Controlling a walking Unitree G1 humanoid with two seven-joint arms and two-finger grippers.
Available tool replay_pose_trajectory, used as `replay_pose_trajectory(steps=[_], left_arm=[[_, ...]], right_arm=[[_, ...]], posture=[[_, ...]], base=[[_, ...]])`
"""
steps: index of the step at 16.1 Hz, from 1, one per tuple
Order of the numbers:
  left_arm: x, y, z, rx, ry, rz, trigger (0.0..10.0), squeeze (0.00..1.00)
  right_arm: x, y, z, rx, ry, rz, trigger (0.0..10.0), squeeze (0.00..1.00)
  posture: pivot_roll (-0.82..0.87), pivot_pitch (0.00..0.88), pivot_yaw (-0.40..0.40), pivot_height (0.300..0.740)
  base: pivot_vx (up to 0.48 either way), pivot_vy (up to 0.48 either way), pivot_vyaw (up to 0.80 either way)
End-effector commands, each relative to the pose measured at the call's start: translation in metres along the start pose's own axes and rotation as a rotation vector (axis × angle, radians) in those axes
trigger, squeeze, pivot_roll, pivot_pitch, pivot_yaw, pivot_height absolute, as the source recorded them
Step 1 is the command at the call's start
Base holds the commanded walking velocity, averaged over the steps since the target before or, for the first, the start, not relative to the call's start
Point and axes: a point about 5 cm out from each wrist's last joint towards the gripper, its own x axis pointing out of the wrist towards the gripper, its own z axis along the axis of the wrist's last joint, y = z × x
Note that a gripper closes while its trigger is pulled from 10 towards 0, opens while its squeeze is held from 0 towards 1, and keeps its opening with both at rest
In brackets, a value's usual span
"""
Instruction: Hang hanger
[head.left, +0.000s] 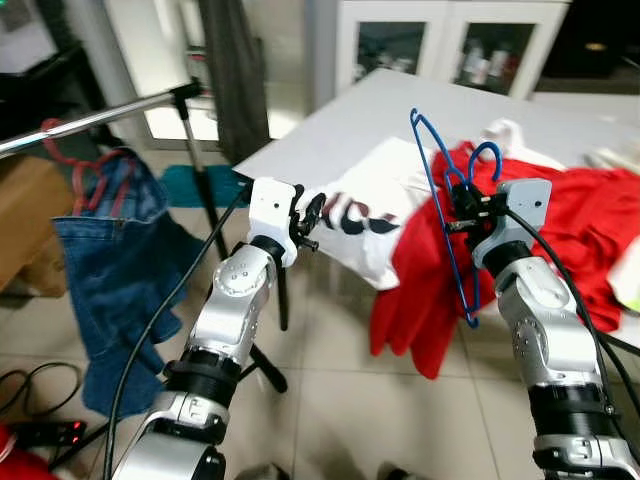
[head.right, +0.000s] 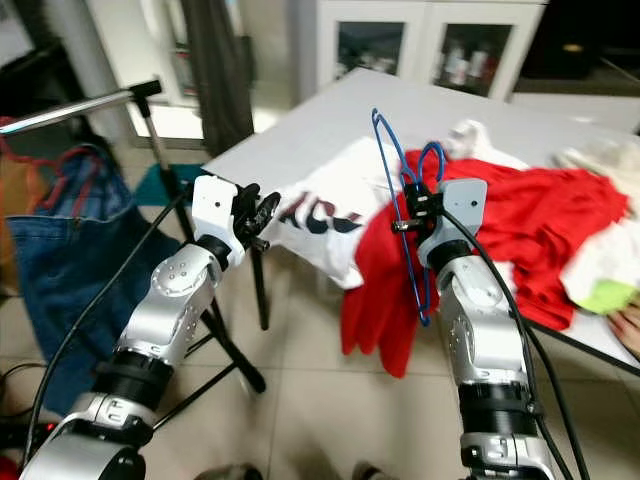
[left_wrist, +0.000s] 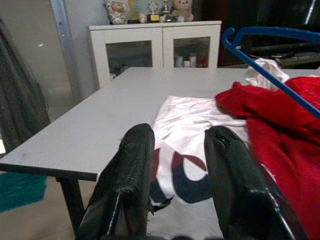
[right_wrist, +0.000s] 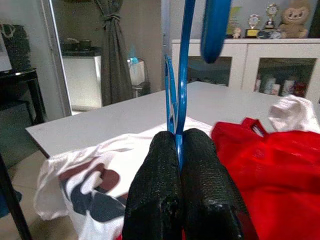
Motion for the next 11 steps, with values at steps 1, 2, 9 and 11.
replay_pose_trajectory(steps=[1, 2, 9, 11], left_arm=[[0.0003, 0.0028, -0.0006, 0.005, 0.012, 0.005, 10.0, 0.00], [0.0002, 0.0036, -0.0033, 0.011, 0.027, -0.003, 10.0, 0.00], [0.0023, 0.0071, -0.0026, 0.021, 0.032, -0.012, 10.0, 0.00], [0.0027, 0.0053, -0.0040, 0.019, 0.037, -0.041, 10.0, 0.00]], right_arm=[[0.0024, 0.0022, 0.0057, -0.006, -0.017, 0.006, 10.0, 0.00], [0.0026, 0.0025, 0.0054, -0.006, -0.016, 0.007, 10.0, 0.00], [0.0036, 0.0020, 0.0066, -0.007, -0.021, 0.006, 10.0, 0.00], [0.0032, 0.0018, 0.0067, -0.007, -0.021, 0.006, 10.0, 0.00]], posture=[[0.08, 0.000, 0.050, 0.740], [0.08, 0.000, 0.049, 0.740], [0.08, 0.000, 0.047, 0.740], [0.08, 0.000, 0.046, 0.740]], base=[[0.000, 0.000, 0.00], [0.000, 0.000, 0.00], [0.000, 0.000, 0.00], [0.000, 0.000, 0.00]])
